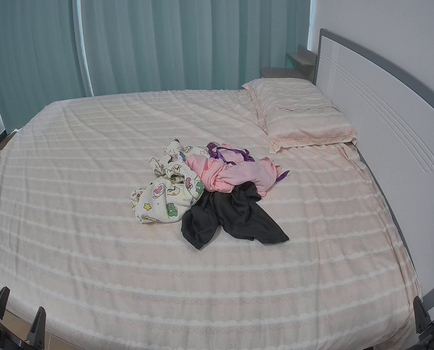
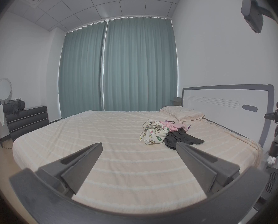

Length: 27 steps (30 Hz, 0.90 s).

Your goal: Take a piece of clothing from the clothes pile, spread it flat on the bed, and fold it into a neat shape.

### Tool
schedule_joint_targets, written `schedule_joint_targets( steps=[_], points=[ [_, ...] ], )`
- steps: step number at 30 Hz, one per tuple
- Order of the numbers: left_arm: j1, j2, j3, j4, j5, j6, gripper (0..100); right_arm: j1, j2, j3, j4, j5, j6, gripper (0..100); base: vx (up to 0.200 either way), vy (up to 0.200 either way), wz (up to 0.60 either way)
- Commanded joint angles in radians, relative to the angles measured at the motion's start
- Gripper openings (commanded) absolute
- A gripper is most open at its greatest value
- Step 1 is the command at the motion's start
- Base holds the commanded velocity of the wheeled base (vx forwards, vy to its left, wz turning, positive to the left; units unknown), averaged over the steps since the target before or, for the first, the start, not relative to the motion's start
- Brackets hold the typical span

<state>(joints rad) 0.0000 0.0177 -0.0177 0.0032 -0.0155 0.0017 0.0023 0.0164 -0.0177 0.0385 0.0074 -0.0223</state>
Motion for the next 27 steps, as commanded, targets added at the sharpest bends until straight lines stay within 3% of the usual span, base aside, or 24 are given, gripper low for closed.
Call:
schedule_joint_targets(
  steps=[1, 4, 7, 8, 12, 13, 17, 21, 27],
  points=[
    [0.000, -0.015, 0.015, 0.000, -0.001, 0.000, 100, 0.004, 0.020, 0.002, 0.000, 0.002, -0.005, 100, 0.000, 0.000, 0.00],
    [0.000, -0.015, 0.015, 0.000, 0.000, 0.000, 100, 0.004, 0.070, -0.122, -0.023, 0.026, 0.028, 100, 0.000, 0.000, 0.00],
    [0.000, -0.015, 0.015, 0.000, 0.000, 0.000, 100, 0.004, 0.070, -0.122, -0.023, 0.026, 0.028, 100, 0.000, 0.000, 0.00],
    [0.000, -0.015, 0.015, 0.000, -0.001, 0.000, 100, -0.005, 0.168, -0.263, -0.014, 0.051, 0.084, 100, 0.000, 0.000, 0.00],
    [0.000, -0.015, 0.015, 0.000, 0.000, 0.000, 100, 0.011, 0.336, -0.285, 0.001, 0.135, 0.065, 100, 0.000, 0.000, 0.00],
    [0.000, -0.015, 0.015, 0.000, 0.000, 0.000, 100, 0.013, 0.459, -0.283, -0.012, 0.187, 0.067, 100, 0.000, 0.000, 0.00],
    [0.000, -0.015, 0.015, 0.000, 0.000, 0.000, 100, 0.034, 0.714, -0.291, -0.088, 0.263, 0.122, 100, 0.000, 0.000, 0.00],
    [0.000, -0.015, 0.015, 0.000, 0.000, 0.000, 100, 0.114, 0.929, -0.291, -0.224, 0.266, 0.156, 100, 0.000, 0.000, 0.00],
    [0.000, -0.015, 0.015, 0.000, 0.000, 0.000, 100, 0.125, 1.140, -0.301, -0.348, 0.266, 0.168, 100, 0.000, 0.000, 0.00]
  ],
)
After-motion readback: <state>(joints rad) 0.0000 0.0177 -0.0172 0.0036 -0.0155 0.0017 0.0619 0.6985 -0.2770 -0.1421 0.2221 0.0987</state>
